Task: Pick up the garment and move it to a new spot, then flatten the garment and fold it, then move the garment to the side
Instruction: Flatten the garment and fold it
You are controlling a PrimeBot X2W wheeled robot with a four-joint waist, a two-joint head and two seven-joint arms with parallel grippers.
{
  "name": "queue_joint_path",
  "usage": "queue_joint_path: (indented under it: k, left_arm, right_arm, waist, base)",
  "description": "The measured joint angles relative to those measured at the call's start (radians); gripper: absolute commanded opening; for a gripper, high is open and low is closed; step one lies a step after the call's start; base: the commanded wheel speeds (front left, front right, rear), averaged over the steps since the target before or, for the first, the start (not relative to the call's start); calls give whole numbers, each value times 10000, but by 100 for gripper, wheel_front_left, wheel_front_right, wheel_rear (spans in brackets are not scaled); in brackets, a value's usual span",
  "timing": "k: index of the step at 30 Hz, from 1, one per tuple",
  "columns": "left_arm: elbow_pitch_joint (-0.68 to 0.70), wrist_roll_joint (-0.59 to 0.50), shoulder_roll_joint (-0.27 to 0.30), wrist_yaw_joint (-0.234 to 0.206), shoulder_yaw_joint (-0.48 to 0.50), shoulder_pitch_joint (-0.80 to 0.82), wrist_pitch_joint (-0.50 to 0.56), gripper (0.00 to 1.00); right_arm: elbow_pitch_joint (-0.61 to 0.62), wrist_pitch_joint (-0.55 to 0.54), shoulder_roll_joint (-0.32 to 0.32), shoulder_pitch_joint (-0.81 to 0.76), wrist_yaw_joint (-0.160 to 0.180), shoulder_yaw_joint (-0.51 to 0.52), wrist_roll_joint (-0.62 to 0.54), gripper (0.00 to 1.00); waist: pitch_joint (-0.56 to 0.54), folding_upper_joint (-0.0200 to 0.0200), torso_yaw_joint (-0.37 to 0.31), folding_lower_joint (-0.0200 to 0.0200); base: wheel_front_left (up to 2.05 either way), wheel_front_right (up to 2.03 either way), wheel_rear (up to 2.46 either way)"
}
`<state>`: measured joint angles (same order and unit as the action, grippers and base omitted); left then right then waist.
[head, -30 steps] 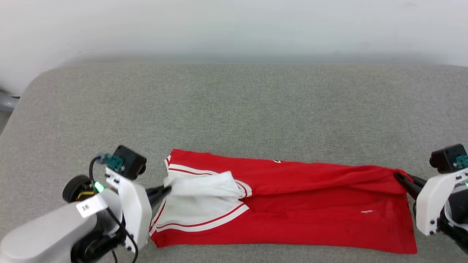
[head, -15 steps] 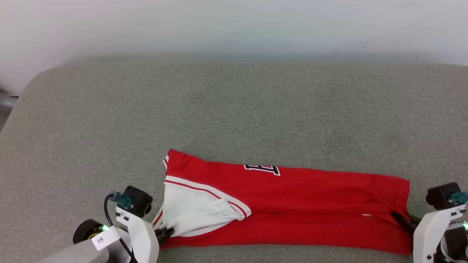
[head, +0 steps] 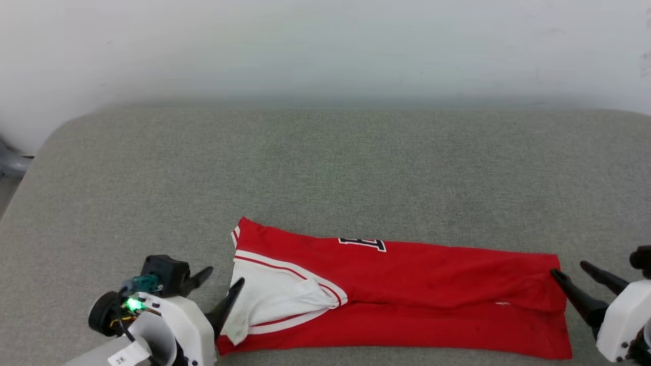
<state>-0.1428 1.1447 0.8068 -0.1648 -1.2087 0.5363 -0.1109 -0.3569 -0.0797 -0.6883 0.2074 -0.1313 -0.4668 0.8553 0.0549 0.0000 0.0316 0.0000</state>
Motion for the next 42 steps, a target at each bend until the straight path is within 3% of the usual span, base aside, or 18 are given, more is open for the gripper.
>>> queue_joint_path:
  k: [4, 9, 13, 17, 25, 34, 42]
  left_arm:
    - [173, -458, -48, -997, 548, -223, -1172, 100]
    - [412, -1216, -403, -1981, 1616, -664, -1488, 100]
    - [834, -2439, -853, -2410, 3022, -1182, -1494, 100]
    - [1083, -3597, -1373, -2575, 4328, -1904, -1494, 100]
    - [1212, -5567, -2621, -2173, 6130, -3086, -1505, 100]
    - [1011, -7145, -3868, -1434, 7752, -3966, -1505, 100]
    - [1085, -8333, -5035, -803, 9196, -4569, -1507, 100]
  right_arm:
    - [901, -380, -516, -259, 0, 769, 293, 100]
    - [1409, -1237, -1070, -439, 2, 1676, 623, 100]
    - [1384, -2476, -1220, -431, 2, 2027, 1323, 100]
    - [1001, -3833, -1239, -291, 2, 2127, 1893, 100]
    - [-2, -5187, -650, 202, 2, 2102, 2163, 100]
    - [-546, -5287, 318, 435, 2, 1837, 2238, 100]
    - [-652, -5097, 671, 430, 2, 1340, 2529, 100]
  waist:
    - [-130, 0, -15, 0]
    - [-57, 1, 27, 0]
    - [98, 0, 86, 0]
    - [306, 0, 187, 1]
    - [675, 0, 526, 1]
    - [1063, 0, 847, 1]
    - [1150, 0, 859, 0]
  base:
    - [0, 0, 0]
    - [0, 0, 0]
    - [0, 0, 0]
    - [0, 0, 0]
    - [0, 0, 0]
    - [0, 0, 0]
    - [0, 0, 0]
